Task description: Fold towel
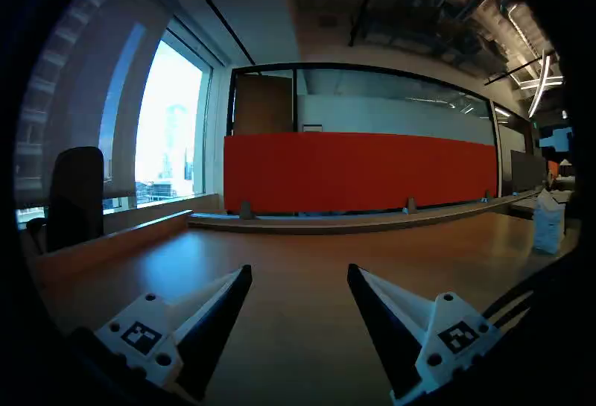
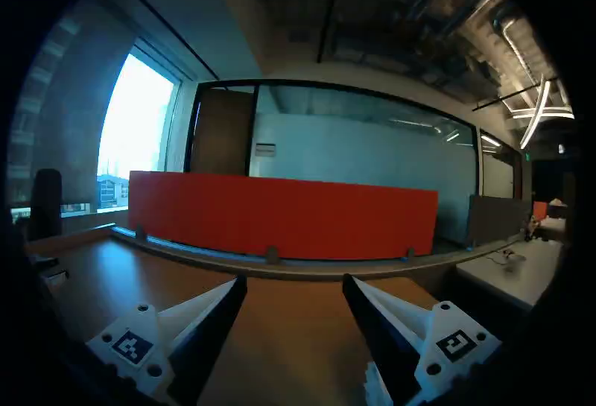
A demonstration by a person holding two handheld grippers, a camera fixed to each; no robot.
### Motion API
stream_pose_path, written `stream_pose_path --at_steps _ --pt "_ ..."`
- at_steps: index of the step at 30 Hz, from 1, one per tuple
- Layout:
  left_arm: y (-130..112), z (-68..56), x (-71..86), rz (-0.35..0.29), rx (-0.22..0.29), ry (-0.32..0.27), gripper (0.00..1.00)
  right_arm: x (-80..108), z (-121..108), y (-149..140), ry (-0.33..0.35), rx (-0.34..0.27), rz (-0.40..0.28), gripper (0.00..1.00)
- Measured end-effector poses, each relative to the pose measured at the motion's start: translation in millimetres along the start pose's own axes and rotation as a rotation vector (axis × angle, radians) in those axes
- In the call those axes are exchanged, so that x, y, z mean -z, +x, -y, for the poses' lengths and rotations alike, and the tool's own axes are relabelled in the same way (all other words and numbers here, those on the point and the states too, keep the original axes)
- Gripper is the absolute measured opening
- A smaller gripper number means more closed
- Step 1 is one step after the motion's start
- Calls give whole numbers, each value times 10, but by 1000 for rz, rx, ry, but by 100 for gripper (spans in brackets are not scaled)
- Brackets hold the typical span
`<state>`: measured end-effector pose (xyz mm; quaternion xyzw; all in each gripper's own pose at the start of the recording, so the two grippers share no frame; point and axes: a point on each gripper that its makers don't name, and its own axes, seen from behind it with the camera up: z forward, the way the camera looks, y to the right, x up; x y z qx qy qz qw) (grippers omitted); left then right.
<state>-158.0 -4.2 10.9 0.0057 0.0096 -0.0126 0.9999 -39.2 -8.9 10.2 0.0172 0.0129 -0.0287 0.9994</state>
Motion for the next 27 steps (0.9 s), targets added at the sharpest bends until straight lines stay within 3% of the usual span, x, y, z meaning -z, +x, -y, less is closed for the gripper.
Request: stream_pose_path --at_steps 11,27 --pt "-3 -4 0 0 0 0 95 -17 -97 -537 -5 -46 15 100" --pt "-7 -9 4 0 0 0 95 7 -195 -1088 -32 -102 2 99"
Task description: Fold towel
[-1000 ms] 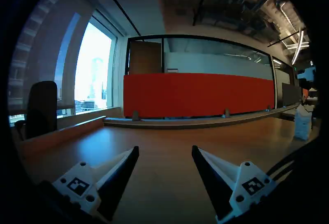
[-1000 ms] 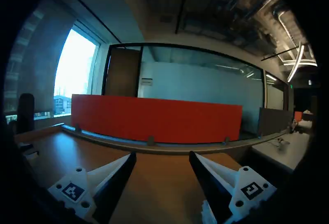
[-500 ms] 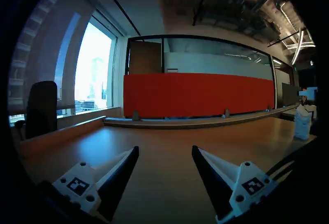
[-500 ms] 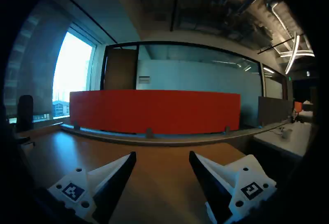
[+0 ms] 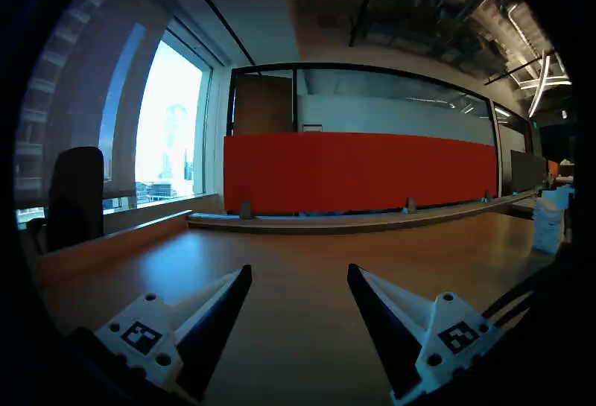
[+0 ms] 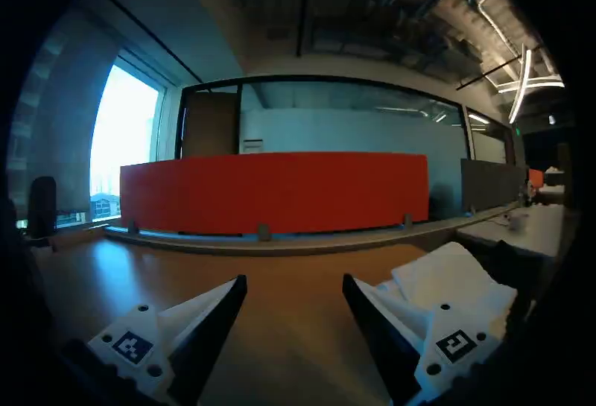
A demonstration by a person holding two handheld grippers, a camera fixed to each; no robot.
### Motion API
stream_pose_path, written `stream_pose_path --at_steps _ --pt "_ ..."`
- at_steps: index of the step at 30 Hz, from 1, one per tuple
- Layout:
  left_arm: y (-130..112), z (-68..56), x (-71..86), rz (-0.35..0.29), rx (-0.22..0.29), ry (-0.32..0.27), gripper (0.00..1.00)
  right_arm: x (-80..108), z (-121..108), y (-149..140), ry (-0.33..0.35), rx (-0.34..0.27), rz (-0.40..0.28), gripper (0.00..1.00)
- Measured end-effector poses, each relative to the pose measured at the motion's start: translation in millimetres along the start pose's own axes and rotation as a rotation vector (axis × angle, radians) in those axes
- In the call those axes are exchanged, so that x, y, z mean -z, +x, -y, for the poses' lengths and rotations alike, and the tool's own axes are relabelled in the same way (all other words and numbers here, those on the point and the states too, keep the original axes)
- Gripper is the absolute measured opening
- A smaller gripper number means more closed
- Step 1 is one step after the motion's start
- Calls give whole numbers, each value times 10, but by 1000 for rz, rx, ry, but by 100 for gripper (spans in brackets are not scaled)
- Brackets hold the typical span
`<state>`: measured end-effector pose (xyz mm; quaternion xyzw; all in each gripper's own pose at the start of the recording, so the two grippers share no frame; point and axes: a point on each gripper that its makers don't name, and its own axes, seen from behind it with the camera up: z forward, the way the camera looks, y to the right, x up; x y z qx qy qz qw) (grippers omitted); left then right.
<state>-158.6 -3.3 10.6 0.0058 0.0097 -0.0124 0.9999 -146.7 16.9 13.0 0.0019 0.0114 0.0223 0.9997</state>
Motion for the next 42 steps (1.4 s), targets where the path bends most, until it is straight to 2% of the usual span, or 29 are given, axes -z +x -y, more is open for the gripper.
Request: stream_pose_path --at_steps 9,15,29,42 --pt "-5 -2 -2 0 0 0 95 6 -24 -210 10 -51 18 99" --pt "-5 -9 -4 0 0 0 95 -1 -19 -332 5 -25 35 99" --pt "-8 -9 -6 0 0 0 95 66 149 -310 30 33 7 99" --pt "-9 -6 -5 0 0 0 95 67 155 -296 29 33 7 100"
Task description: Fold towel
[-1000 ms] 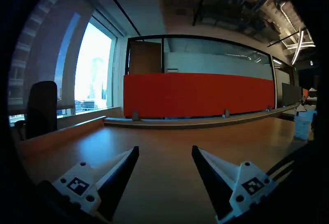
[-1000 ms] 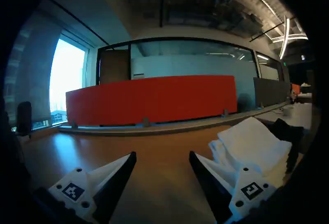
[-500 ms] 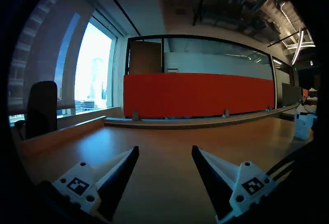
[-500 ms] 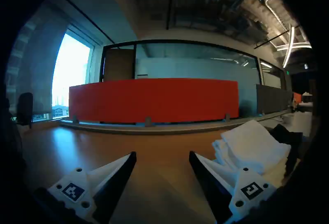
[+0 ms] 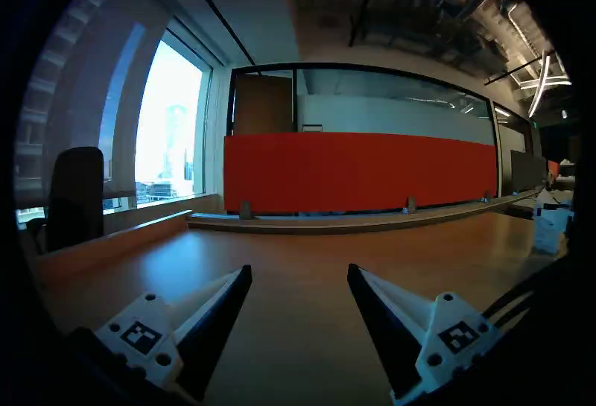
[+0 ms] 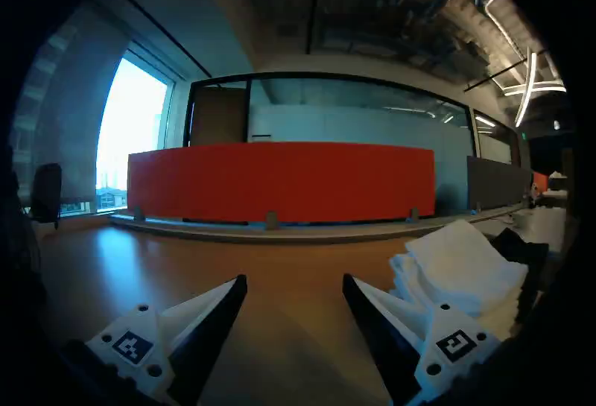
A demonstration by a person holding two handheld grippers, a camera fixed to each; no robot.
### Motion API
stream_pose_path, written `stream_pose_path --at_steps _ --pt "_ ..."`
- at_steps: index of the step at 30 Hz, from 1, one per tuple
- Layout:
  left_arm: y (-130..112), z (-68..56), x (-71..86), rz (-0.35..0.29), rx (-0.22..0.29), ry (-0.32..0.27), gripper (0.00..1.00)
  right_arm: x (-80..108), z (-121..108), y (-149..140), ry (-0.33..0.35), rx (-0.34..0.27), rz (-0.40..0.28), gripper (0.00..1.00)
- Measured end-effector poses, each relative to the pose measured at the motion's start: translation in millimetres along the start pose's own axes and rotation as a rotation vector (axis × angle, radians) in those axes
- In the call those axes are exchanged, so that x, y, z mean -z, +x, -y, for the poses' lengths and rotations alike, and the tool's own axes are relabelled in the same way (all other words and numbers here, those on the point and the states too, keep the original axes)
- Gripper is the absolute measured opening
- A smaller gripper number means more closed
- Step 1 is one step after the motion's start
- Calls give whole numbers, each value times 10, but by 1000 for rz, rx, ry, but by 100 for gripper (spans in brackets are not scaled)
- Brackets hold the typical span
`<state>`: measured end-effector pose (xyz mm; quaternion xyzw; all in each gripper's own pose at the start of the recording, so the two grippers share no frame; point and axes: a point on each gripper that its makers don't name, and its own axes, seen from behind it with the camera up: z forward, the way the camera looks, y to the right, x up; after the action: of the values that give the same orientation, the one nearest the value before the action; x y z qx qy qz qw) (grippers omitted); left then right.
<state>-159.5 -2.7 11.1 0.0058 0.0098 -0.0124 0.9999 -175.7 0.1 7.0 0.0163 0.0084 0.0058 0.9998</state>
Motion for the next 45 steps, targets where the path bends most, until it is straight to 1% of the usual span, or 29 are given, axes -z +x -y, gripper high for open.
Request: stream_pose_path --at_steps 45 --pt "35 5 15 1 0 0 95 6 0 7 -3 -1 1 99"
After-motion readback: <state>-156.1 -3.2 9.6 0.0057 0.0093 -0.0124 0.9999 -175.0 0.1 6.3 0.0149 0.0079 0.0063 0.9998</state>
